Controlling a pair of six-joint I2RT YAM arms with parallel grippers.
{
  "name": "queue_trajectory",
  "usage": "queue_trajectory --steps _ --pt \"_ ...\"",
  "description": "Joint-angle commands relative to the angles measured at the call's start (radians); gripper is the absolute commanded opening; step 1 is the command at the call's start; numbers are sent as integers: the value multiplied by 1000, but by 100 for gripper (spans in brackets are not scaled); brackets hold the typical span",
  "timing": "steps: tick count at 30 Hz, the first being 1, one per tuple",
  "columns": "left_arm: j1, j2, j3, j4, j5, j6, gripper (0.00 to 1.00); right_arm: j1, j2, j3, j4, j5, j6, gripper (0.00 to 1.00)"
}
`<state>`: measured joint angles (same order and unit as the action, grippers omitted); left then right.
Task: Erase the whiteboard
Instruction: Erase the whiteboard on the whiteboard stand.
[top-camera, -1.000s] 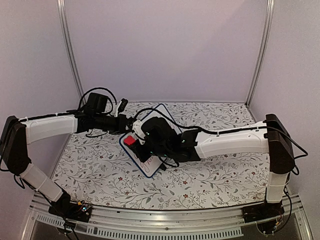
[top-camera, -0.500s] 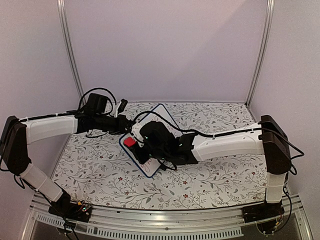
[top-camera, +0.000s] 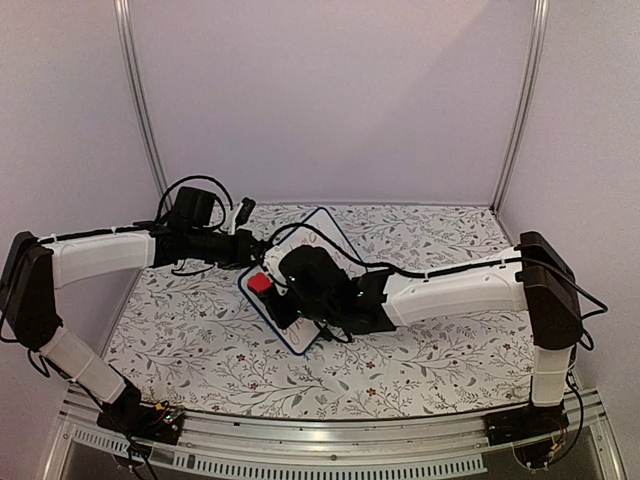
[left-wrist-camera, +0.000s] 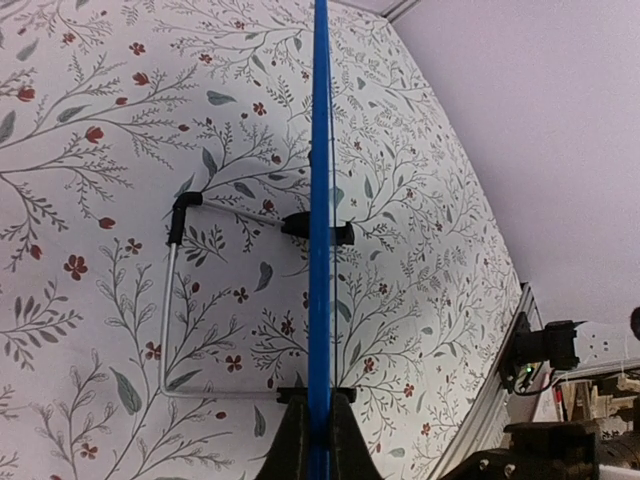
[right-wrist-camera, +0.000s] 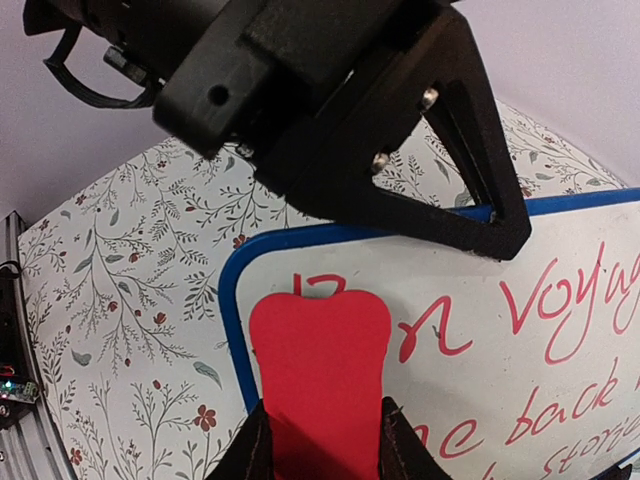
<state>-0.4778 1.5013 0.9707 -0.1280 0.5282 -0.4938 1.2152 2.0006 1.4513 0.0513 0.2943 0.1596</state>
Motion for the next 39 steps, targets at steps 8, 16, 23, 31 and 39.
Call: queue_trajectory --steps 8,16,23,31,39 --pt "-19 5 -6 21 40 -12 0 -2 53 82 -25 73 -19 26" --pt "-18 3 -6 22 37 -11 0 -2 48 45 -50 39 -4 25" --pt "-19 4 -4 22 39 -12 0 -2 11 -53 -50 32 26 25" --pt "-19 1 -6 21 35 -12 0 -2 -15 -117 -44 24 54 25" --pt "-18 -1 -6 21 37 -13 0 8 -40 -160 -7 -5 48 25"
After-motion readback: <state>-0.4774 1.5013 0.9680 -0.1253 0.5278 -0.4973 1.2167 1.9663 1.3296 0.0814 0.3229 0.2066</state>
